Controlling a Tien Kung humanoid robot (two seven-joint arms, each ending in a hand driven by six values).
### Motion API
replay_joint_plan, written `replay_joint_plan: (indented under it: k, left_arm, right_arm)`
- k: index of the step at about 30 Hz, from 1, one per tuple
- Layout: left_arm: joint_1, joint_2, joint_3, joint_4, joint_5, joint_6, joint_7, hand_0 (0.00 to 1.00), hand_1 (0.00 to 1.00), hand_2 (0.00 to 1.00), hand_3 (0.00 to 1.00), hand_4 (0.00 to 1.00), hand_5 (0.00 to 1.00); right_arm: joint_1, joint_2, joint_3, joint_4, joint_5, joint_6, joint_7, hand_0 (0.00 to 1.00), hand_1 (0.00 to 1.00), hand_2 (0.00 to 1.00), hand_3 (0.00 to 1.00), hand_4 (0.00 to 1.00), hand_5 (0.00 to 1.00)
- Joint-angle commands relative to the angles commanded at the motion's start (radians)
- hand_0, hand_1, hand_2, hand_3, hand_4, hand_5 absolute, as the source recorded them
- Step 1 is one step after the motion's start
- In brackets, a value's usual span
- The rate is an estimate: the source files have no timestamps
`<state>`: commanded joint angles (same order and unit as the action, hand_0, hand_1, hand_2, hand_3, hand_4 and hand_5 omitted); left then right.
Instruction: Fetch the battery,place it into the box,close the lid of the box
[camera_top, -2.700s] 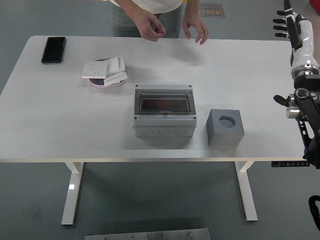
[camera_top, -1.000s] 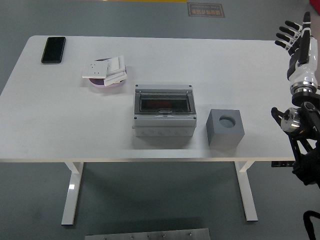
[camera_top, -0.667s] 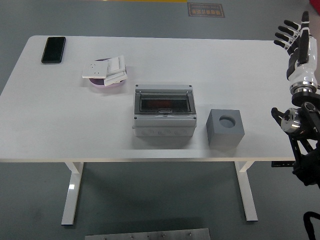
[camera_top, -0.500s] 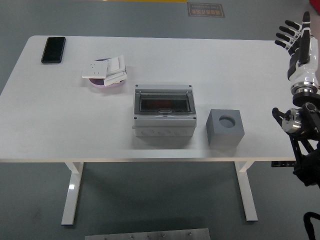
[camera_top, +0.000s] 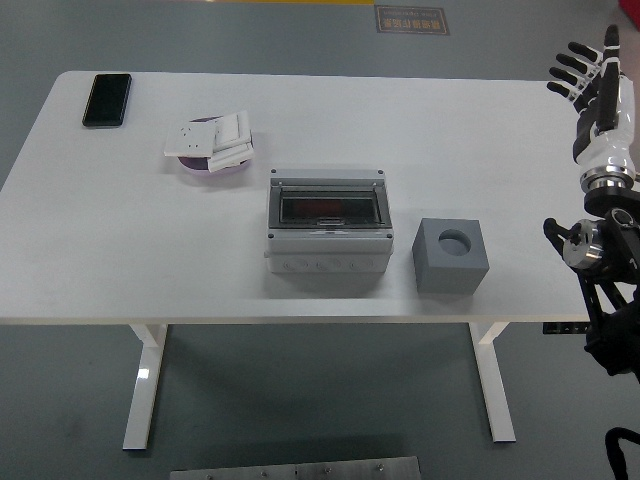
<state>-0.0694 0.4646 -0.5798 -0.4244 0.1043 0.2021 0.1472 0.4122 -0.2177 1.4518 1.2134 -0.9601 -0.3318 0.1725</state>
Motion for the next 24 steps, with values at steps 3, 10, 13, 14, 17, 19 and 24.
replay_joint_plan:
  k: [3,10,13,14,17,19,24]
  left_arm:
    - [0.000,-0.001,0.000,0.000,-0.001,0.000,0.000,0.587,0.744,0.653,0.596,0.716,0.244]
    - [-0.001,-0.001,0.000,0.001,-0.003,-0.001,0.001,0.586,0.743,0.653,0.595,0.716,0.244]
    - [-0.002,0.000,0.002,0.001,-0.006,-0.002,0.001,0.586,0.743,0.653,0.597,0.716,0.245]
    - [-0.002,0.000,0.002,0.001,-0.006,-0.002,0.001,0.586,0.743,0.653,0.597,0.716,0.245]
    - [-0.003,0.001,0.004,0.001,-0.009,-0.002,-0.001,0.586,0.743,0.653,0.597,0.716,0.245]
    - [-0.004,0.001,0.005,0.002,-0.010,-0.003,-0.001,0.586,0.742,0.653,0.597,0.716,0.245]
    - [-0.003,0.000,0.006,0.002,-0.013,-0.002,-0.002,0.586,0.742,0.653,0.597,0.716,0.245]
  right_arm:
    - [-0.004,0.005,0.000,0.003,0.002,0.018,0.000,0.622,0.614,0.628,0.631,0.844,0.962]
    - [-0.012,0.019,-0.004,0.006,0.001,0.051,-0.003,0.627,0.615,0.629,0.632,0.845,0.962]
    - [-0.017,0.026,-0.003,0.006,0.000,0.062,-0.002,0.628,0.627,0.642,0.638,0.832,0.919]
    - [-0.019,0.027,-0.003,0.006,-0.001,0.067,-0.002,0.628,0.627,0.642,0.638,0.832,0.919]
    - [-0.022,0.029,-0.001,0.007,-0.007,0.090,-0.008,0.628,0.627,0.642,0.638,0.832,0.919]
    - [-0.024,0.029,0.001,0.009,-0.015,0.108,-0.014,0.644,0.637,0.654,0.637,0.801,0.825]
    - [-0.027,0.026,0.006,0.015,-0.039,0.141,-0.026,0.644,0.637,0.654,0.637,0.801,0.825]
